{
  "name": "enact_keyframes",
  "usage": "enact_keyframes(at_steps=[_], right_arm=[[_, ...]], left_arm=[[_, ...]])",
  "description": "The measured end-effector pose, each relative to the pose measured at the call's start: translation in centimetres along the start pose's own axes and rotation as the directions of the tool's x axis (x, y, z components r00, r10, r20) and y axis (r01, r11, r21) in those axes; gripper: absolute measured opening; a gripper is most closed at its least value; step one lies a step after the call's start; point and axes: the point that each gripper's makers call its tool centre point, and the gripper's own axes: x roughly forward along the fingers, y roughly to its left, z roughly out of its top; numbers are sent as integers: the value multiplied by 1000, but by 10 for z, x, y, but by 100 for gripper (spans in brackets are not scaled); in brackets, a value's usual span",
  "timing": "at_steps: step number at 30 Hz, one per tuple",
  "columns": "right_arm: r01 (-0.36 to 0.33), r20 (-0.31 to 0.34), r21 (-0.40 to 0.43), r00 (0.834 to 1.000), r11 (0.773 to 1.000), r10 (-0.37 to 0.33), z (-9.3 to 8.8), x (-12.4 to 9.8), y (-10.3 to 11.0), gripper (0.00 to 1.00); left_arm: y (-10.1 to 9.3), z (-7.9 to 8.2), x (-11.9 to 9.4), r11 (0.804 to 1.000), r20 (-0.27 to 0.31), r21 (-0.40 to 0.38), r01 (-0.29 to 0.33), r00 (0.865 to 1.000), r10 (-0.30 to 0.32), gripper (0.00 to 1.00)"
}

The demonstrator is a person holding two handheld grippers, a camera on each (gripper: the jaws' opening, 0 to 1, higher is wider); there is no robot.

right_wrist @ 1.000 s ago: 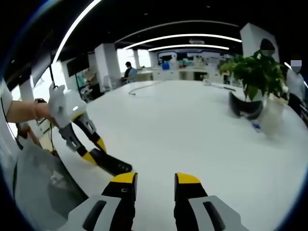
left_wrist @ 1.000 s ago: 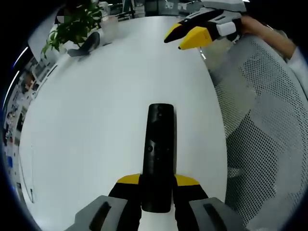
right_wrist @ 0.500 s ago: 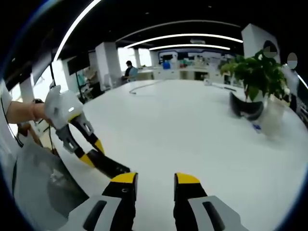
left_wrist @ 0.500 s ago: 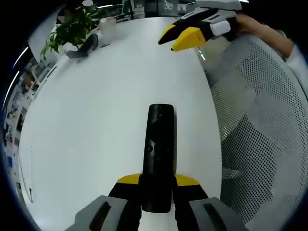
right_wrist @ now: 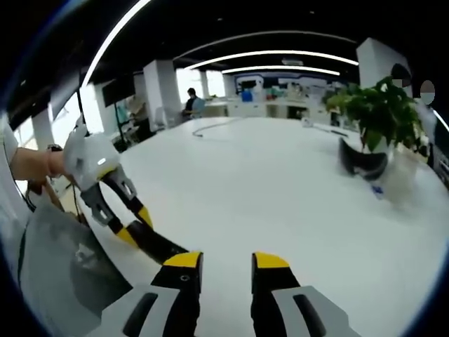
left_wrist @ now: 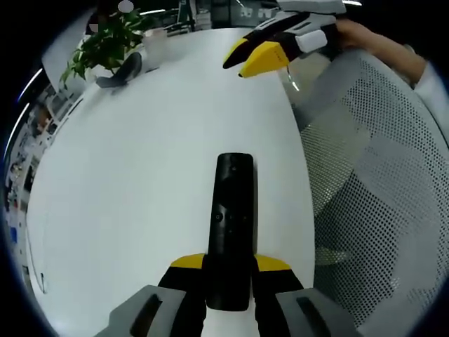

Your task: Press the specified remote control buttons in sequence, fully releasing each button before pressing the next.

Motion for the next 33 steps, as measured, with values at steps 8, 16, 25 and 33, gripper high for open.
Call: enact_keyframes(at_steps=[8, 16, 25, 33], right_arm=[[-48, -40, -37, 998, 998, 46, -5, 4, 11, 20], [-60, -71, -123, 996, 991, 51, -6, 5, 18, 15], [-120, -120, -210, 988, 970, 97, -11, 8, 34, 13], [-167, -149, -235, 980, 958, 135, -13, 8, 43, 10]], left_arm=[[-8, 0, 0, 1000, 22, 1, 3, 1000, -3, 23], [-16, 0, -1, 1000, 49, -8, 6, 999, -6, 23], [-27, 0, -1, 1000, 75, -7, 10, 997, -9, 23], [-32, 0, -2, 1000, 126, -18, 9, 992, -7, 23]])
